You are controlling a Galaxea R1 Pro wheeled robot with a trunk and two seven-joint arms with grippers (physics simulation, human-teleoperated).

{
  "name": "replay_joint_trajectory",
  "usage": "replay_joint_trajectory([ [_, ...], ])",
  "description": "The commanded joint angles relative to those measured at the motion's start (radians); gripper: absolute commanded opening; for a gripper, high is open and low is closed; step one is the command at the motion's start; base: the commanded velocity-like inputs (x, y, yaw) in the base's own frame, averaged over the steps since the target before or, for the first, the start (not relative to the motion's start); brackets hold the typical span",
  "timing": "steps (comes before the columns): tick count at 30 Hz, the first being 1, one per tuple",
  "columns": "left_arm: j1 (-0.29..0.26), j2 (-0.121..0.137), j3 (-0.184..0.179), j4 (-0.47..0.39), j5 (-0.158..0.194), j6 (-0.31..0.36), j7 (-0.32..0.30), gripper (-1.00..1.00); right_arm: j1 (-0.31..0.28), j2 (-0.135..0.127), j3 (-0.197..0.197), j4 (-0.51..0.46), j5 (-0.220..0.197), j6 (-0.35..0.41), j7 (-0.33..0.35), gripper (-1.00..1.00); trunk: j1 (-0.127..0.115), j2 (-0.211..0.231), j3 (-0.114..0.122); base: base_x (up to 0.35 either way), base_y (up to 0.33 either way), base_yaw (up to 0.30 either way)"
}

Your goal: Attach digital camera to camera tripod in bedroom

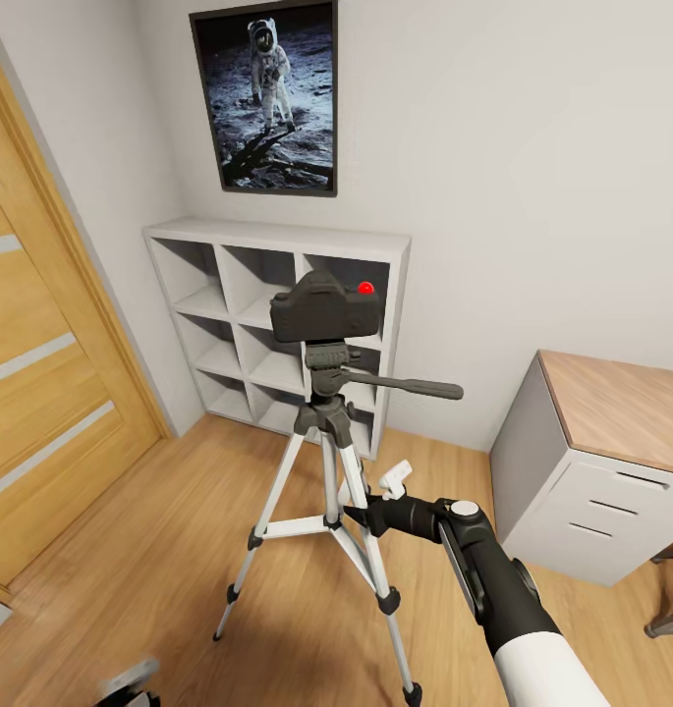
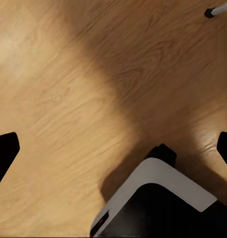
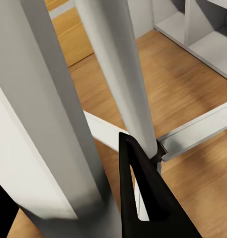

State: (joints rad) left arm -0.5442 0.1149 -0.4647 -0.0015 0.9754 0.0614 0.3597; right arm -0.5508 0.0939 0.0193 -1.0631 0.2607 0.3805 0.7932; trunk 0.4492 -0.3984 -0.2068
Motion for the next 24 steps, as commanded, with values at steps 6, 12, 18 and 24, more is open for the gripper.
replay_joint_trajectory([
  [6, 0.062, -0.074, -0.009, 0.0, 0.004, -0.003, -0.018, 1.0, 0.0, -0.001, -0.002, 0.008, 0.035, 0.001, 0.004, -1.0, 0.001, -0.002, -0.002, 0.0, 0.0, 0.0],
  [12, 0.142, -0.09, -0.008, 0.001, 0.006, -0.001, -0.023, 1.0, -0.001, -0.015, -0.002, 0.008, 0.035, 0.001, 0.004, -1.0, 0.001, -0.002, -0.002, 0.0, 0.0, 0.0],
  [18, 0.193, -0.093, -0.008, 0.001, 0.006, -0.002, -0.029, 1.0, -0.001, -0.022, -0.002, 0.007, 0.035, 0.001, 0.004, -1.0, 0.001, -0.002, -0.002, 0.0, 0.0, 0.0],
  [24, 0.216, -0.094, -0.008, 0.002, 0.006, -0.005, -0.03, 1.0, 0.0, -0.023, -0.002, 0.007, 0.032, 0.003, 0.004, -1.0, 0.001, -0.002, -0.002, 0.0, 0.0, 0.0],
])
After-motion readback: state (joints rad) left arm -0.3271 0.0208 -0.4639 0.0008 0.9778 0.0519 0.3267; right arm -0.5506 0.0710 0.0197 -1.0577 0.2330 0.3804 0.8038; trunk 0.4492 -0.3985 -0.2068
